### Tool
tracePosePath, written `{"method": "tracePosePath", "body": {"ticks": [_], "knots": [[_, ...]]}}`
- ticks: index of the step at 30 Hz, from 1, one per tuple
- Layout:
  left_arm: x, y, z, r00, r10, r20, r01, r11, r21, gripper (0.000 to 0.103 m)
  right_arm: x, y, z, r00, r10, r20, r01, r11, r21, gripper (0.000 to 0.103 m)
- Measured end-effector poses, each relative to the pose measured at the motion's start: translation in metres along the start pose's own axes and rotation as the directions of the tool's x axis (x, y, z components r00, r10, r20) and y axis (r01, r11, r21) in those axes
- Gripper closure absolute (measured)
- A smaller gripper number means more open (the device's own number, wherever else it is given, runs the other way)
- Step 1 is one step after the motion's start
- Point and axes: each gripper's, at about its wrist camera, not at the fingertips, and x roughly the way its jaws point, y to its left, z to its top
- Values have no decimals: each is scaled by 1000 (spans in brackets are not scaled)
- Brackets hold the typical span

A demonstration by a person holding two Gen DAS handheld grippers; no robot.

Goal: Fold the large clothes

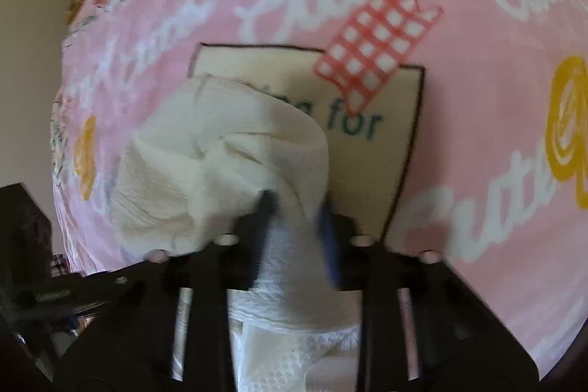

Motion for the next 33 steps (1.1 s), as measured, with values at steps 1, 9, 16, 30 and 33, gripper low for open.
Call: {"method": "tracePosePath", "body": {"ticks": [1,9,16,30,33], "knots": [[0,0,-2,1000,0,7,1,1000,-6,81,-3,1,-3,1000,12,13,-12,1000,-6,91],[-37,9,-27,995,-78,61,75,996,53,92,-58,6,-27,982,136,134,-123,987,-103,96],[-104,10,-85,976,-141,167,103,970,218,94,-140,37,-85,933,212,290,-129,952,-279,96],[-108,132,-270,855,-253,453,47,908,417,95,-164,64,-360,797,170,580,241,791,-563,96],[-84,158,-295,857,-243,454,25,900,434,95,-138,66,-425,775,169,609,319,727,-608,96]]}}
